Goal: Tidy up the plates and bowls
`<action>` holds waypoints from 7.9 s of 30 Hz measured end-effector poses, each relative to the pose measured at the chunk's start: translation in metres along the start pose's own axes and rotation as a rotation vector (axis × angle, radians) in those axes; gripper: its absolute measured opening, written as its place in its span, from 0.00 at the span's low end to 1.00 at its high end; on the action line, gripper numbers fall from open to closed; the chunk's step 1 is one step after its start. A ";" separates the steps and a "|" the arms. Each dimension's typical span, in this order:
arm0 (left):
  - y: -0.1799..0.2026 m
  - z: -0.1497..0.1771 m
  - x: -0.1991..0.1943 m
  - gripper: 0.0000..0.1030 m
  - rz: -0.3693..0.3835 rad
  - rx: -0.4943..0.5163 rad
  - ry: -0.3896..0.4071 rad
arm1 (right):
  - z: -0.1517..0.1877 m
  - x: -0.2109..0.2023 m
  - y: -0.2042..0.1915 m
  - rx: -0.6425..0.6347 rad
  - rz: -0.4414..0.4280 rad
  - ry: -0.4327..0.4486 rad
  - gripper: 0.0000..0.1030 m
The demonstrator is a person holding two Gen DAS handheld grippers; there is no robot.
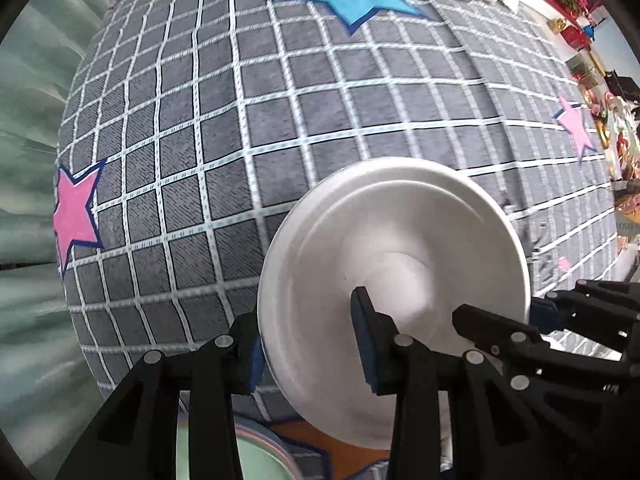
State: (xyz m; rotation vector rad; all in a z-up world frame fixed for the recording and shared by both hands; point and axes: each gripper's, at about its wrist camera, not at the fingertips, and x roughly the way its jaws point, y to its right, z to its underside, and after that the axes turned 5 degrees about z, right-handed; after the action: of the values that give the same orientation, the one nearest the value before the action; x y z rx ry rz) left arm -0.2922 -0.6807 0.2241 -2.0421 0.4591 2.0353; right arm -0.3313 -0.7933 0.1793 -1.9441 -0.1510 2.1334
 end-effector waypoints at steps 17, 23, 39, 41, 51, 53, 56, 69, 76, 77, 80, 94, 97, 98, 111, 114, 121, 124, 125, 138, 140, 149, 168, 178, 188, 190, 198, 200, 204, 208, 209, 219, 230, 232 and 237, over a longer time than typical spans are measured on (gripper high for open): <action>0.144 0.122 -0.060 0.40 -0.018 -0.057 0.050 | 0.107 -0.062 0.040 -0.116 0.022 0.040 0.22; 0.142 0.115 -0.033 0.40 -0.034 -0.077 0.030 | 0.124 -0.049 0.054 -0.130 0.042 0.021 0.22; 0.123 0.169 -0.038 0.78 -0.157 -0.229 -0.030 | 0.143 -0.066 0.118 -0.070 0.072 0.043 0.89; 0.122 0.171 -0.039 0.78 -0.143 -0.228 -0.033 | 0.152 -0.071 0.127 -0.061 0.069 0.030 0.89; 0.136 0.175 -0.043 0.78 -0.123 -0.162 -0.042 | 0.169 -0.069 0.138 0.003 0.064 -0.001 0.99; 0.136 0.173 -0.045 0.78 -0.121 -0.142 -0.040 | 0.171 -0.074 0.139 0.008 0.069 0.010 0.99; 0.130 0.169 -0.046 0.78 -0.109 -0.135 -0.031 | 0.169 -0.074 0.137 0.026 0.075 0.027 0.99; 0.099 0.153 -0.052 0.78 -0.073 -0.112 0.010 | 0.159 -0.070 0.100 0.050 0.089 0.072 0.99; 0.106 0.150 -0.052 0.78 -0.051 -0.183 0.006 | 0.158 -0.078 0.102 0.010 0.109 0.058 0.99; 0.111 0.149 -0.051 0.78 -0.051 -0.190 0.007 | 0.157 -0.080 0.106 0.001 0.113 0.057 0.99; 0.126 0.146 -0.048 0.78 -0.050 -0.224 0.014 | 0.156 -0.081 0.120 -0.019 0.127 0.050 0.99; 0.109 0.142 -0.047 0.78 -0.105 -0.144 0.007 | 0.148 -0.080 0.103 -0.029 0.115 0.083 0.99; 0.090 0.136 -0.052 0.78 -0.135 -0.136 0.050 | 0.138 -0.070 0.086 -0.022 0.085 0.105 0.99; 0.085 0.137 -0.053 0.78 -0.141 -0.144 0.053 | 0.137 -0.068 0.082 -0.021 0.091 0.110 0.99; 0.133 0.141 -0.030 0.78 -0.091 -0.132 0.018 | 0.144 -0.074 0.133 0.026 0.164 0.097 0.99; 0.133 0.148 -0.037 0.78 -0.068 -0.134 -0.011 | 0.151 -0.070 0.140 0.058 0.142 0.050 0.99; 0.095 0.138 -0.048 0.79 -0.100 -0.068 0.006 | 0.139 -0.078 0.113 0.048 0.143 0.120 0.99; 0.083 0.137 -0.044 0.79 -0.139 -0.050 0.032 | 0.129 -0.063 0.104 0.064 0.139 0.140 0.99; 0.080 0.139 -0.045 0.79 -0.139 -0.062 0.041 | 0.127 -0.060 0.102 0.072 0.140 0.149 0.99; 0.097 0.135 -0.043 0.79 -0.139 -0.127 0.052 | 0.136 -0.072 0.110 -0.020 0.168 0.137 0.99; 0.100 0.137 -0.041 0.79 -0.132 -0.154 0.039 | 0.139 -0.067 0.112 -0.022 0.181 0.122 0.99; 0.099 0.144 -0.050 0.79 -0.140 -0.139 0.039 | 0.144 -0.071 0.103 -0.039 0.196 0.115 0.99; 0.096 0.133 -0.031 0.79 -0.195 -0.214 0.058 | 0.138 -0.043 0.119 -0.052 0.201 0.090 0.99; 0.092 0.145 -0.028 0.79 -0.197 -0.260 0.000 | 0.146 -0.037 0.118 -0.113 0.185 0.051 0.99; 0.097 0.141 -0.025 0.79 -0.190 -0.248 -0.014 | 0.143 -0.029 0.101 -0.121 0.189 0.047 0.99; 0.099 0.142 -0.025 0.79 -0.193 -0.239 -0.015 | 0.143 -0.032 0.104 -0.123 0.188 0.045 0.99; 0.098 0.139 -0.012 0.79 -0.180 -0.223 -0.028 | 0.133 -0.016 0.111 -0.123 0.173 0.027 0.99; 0.100 0.137 -0.005 0.79 -0.168 -0.206 -0.028 | 0.130 -0.009 0.110 -0.118 0.163 0.022 0.99; 0.104 0.133 0.013 0.79 -0.138 -0.176 -0.035 | 0.126 0.009 0.113 -0.107 0.144 0.011 0.99; 0.107 0.129 0.030 0.78 -0.098 -0.159 -0.061 | 0.124 0.022 0.112 -0.090 0.133 0.015 0.99; 0.109 0.128 0.032 0.77 -0.092 -0.154 -0.066 | 0.124 0.024 0.110 -0.092 0.128 0.020 0.96; 0.120 0.120 0.035 0.44 -0.012 -0.159 -0.065 | 0.127 0.046 0.066 -0.121 -0.033 -0.032 0.20; 0.117 0.149 0.008 0.42 -0.014 -0.253 -0.080 | 0.143 0.037 0.038 -0.127 -0.026 -0.063 0.20; 0.108 0.155 -0.002 0.42 -0.019 -0.278 -0.073 | 0.144 0.033 0.029 -0.148 -0.029 -0.067 0.20; 0.085 0.168 -0.028 0.42 -0.024 -0.296 -0.032 | 0.138 0.025 -0.012 -0.202 -0.020 -0.038 0.20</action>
State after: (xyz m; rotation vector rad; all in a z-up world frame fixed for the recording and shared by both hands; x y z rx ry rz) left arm -0.4791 -0.6955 0.2549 -2.1579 0.1312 2.2300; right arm -0.4687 -0.7624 0.1723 -1.9996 -0.4065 2.2189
